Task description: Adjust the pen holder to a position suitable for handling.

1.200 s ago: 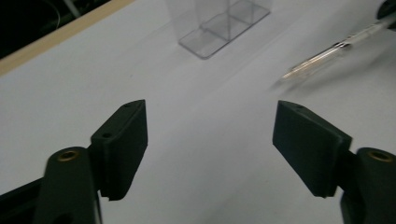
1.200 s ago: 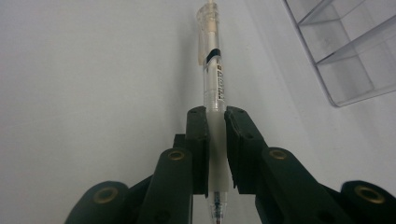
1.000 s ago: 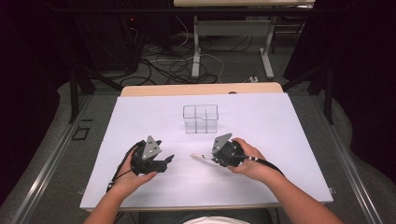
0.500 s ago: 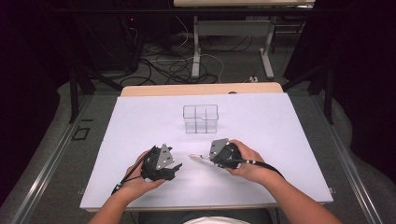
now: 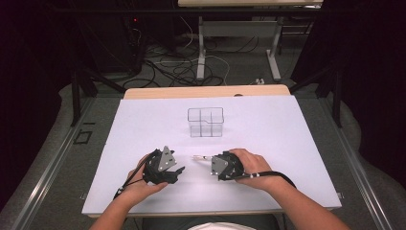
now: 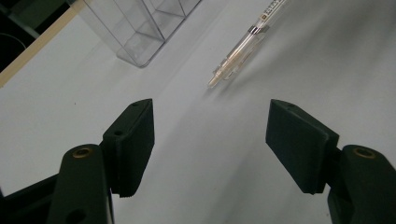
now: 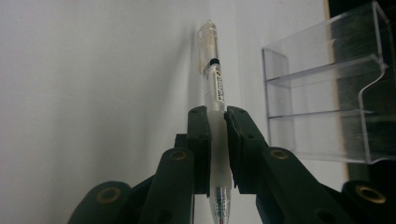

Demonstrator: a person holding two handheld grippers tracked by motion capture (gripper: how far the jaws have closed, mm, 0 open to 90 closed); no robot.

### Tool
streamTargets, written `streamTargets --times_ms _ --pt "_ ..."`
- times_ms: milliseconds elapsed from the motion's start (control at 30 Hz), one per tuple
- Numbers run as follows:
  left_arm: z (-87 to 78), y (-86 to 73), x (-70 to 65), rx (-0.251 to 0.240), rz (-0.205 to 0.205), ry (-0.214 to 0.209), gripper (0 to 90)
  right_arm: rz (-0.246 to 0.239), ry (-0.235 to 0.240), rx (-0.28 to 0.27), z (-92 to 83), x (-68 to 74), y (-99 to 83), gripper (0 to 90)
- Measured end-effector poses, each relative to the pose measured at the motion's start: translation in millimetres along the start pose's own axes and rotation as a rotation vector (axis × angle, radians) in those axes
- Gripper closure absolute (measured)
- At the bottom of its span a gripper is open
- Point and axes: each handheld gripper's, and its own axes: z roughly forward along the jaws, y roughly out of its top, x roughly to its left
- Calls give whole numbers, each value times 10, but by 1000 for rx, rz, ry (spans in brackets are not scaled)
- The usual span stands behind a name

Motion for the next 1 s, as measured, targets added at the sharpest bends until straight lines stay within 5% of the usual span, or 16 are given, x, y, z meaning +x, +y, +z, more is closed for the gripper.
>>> streamTargets --times_ms 167,233,267,533,833,1000 --pt "-13 2 18 -5 -12 4 328 -160 -100 1 -62 62 80 804" --pt "-20 3 27 -7 -10 5 328 -183 -116 1 -75 81 88 804" --pt "-22 3 33 -10 -9 3 328 -250 -145 -5 -96 96 108 804" --pt "-46 53 106 -21 26 -25 378 -446 -207 8 -173 125 186 804" --pt "-70 212 194 -10 88 -118 470 -486 -234 -12 -189 80 227 803" --pt "12 293 211 14 144 -127 493 -484 -237 -12 -195 100 241 803"
